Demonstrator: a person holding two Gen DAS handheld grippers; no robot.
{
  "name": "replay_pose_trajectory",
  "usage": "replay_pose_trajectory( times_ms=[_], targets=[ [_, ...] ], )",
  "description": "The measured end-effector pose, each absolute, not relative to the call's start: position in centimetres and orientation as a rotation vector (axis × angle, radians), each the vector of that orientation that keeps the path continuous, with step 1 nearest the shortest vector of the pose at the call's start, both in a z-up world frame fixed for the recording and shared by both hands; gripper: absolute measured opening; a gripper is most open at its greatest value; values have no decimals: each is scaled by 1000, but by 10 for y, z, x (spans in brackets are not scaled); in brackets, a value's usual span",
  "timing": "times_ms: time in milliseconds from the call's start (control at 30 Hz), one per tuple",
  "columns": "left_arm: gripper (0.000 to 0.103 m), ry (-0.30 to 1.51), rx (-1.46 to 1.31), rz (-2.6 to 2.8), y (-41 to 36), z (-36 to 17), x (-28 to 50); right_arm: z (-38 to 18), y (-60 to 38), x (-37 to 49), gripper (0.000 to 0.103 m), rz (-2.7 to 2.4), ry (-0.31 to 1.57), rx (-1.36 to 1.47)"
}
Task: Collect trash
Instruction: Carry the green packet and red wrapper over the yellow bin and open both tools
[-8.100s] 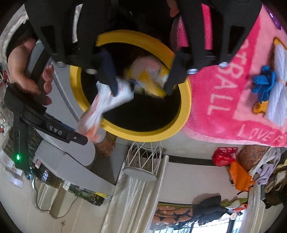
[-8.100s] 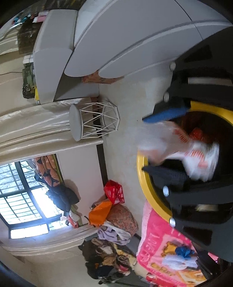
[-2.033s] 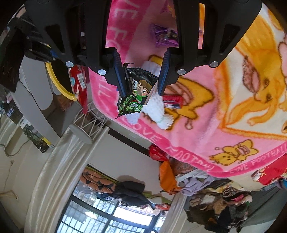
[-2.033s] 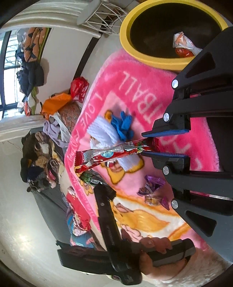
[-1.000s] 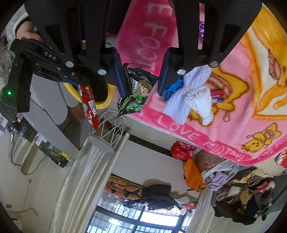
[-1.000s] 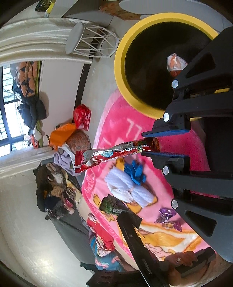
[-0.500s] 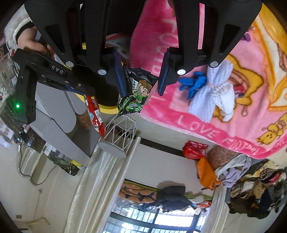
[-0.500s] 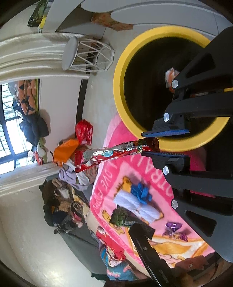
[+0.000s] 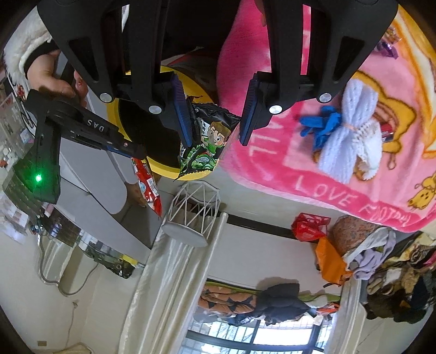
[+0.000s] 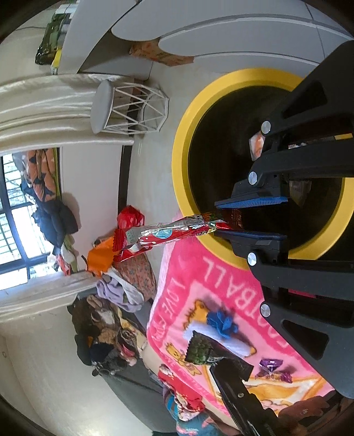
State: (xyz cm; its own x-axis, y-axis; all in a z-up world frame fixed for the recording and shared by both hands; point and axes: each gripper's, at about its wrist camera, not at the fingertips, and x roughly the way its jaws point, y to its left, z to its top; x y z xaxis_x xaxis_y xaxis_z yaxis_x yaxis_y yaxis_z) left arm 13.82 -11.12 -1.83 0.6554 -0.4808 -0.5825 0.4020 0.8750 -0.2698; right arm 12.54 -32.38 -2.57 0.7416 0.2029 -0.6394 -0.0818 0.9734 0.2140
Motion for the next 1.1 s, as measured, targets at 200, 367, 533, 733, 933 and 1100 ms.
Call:
replay_pose_trajectory(
  times_ms=[200,367,533,733,933,1100],
  targets=[
    [29,702,-94,-530,-128,-23,139,-32,-337,127,15,110,728,181],
    [29,710,-71,-554,-142,-27,138,-37,-348,129,15,82,734,195],
    [29,722,-43,-581,-159,-33,140,-46,-361,131,15,52,758,221],
    [29,743,-14,-610,-179,-43,143,-58,-375,134,15,23,800,257],
    [29,766,-2,-627,-194,-53,149,-71,-383,137,15,11,838,280],
    [29,789,-3,-632,-203,-61,158,-77,-386,138,15,8,860,294]
  ],
)
